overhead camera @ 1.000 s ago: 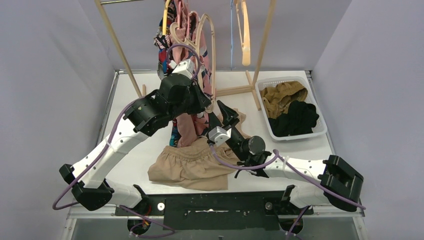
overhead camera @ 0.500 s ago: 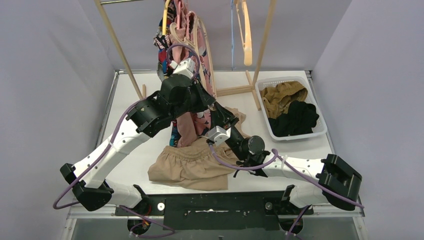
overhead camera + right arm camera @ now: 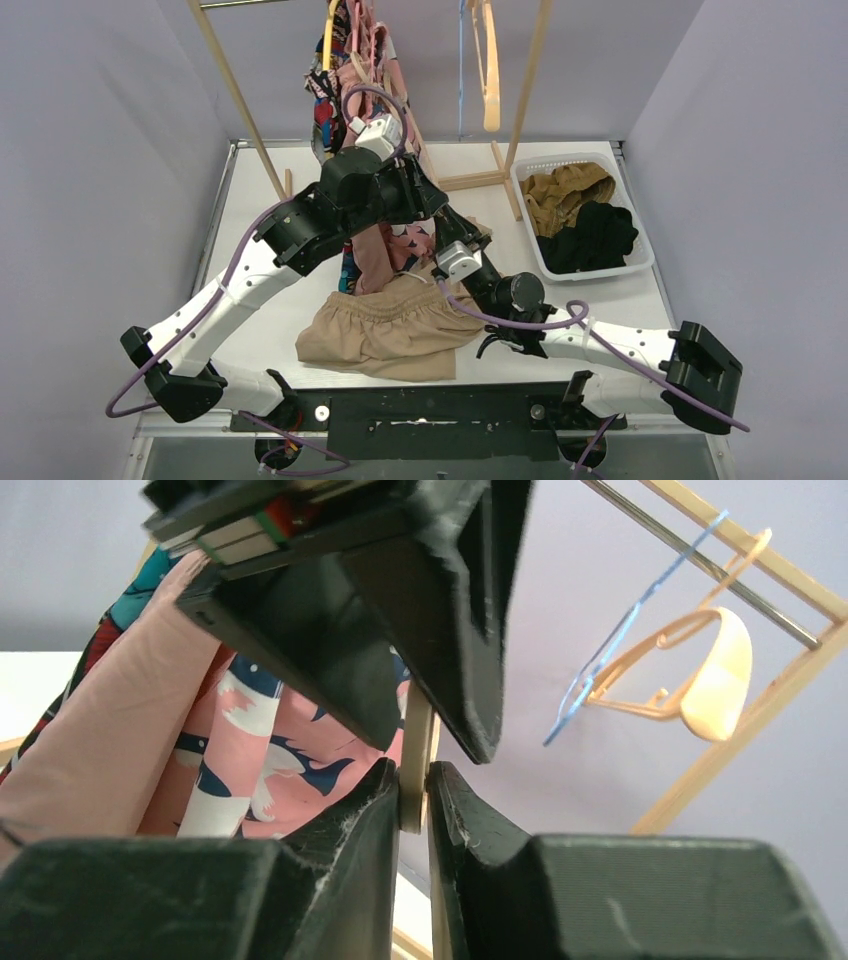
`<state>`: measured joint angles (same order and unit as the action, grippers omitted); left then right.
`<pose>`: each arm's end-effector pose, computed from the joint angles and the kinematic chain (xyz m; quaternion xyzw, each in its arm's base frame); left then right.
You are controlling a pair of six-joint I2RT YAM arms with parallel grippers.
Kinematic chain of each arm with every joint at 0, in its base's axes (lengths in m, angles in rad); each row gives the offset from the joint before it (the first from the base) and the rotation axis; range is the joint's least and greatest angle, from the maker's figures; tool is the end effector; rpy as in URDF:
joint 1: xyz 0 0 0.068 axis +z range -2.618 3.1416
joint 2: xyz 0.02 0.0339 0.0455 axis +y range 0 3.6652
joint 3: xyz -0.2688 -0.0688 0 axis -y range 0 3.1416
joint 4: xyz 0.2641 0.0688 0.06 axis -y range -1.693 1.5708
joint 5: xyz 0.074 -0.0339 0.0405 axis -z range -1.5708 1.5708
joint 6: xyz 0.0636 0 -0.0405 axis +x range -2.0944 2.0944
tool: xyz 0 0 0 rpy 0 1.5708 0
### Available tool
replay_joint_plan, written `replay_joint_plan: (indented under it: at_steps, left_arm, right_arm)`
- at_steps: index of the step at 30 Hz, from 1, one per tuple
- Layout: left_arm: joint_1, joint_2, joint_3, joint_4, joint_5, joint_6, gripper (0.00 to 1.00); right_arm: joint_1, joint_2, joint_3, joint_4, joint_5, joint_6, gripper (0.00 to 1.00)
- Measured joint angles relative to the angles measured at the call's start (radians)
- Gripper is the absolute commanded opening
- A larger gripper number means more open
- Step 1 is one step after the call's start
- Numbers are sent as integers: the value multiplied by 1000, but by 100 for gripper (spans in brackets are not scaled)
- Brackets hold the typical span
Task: Remove the shorts from the hanger
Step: Place the hanger on the clothes rod.
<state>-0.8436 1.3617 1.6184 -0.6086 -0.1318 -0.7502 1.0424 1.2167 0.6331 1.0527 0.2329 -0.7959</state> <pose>0.2277 -0.2433 0.4543 0.0005 0.8191 -0.3708 0.4378 0.1647 0.2529 0.3316 -0.3533 0.3940 0.0437 0.8474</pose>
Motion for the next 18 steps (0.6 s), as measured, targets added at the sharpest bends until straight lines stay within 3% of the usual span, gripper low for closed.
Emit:
replay_joint_plan:
  at_steps: [8,18]
  left_arm:
    - [-4,-27,-37,97,67,50,61]
    - [-4,-145,-111,200,159,115,61]
  right_arm:
    - [-6,-110,20,-139,44,142,0]
    - [-53,-137,66,-223,96,281,0]
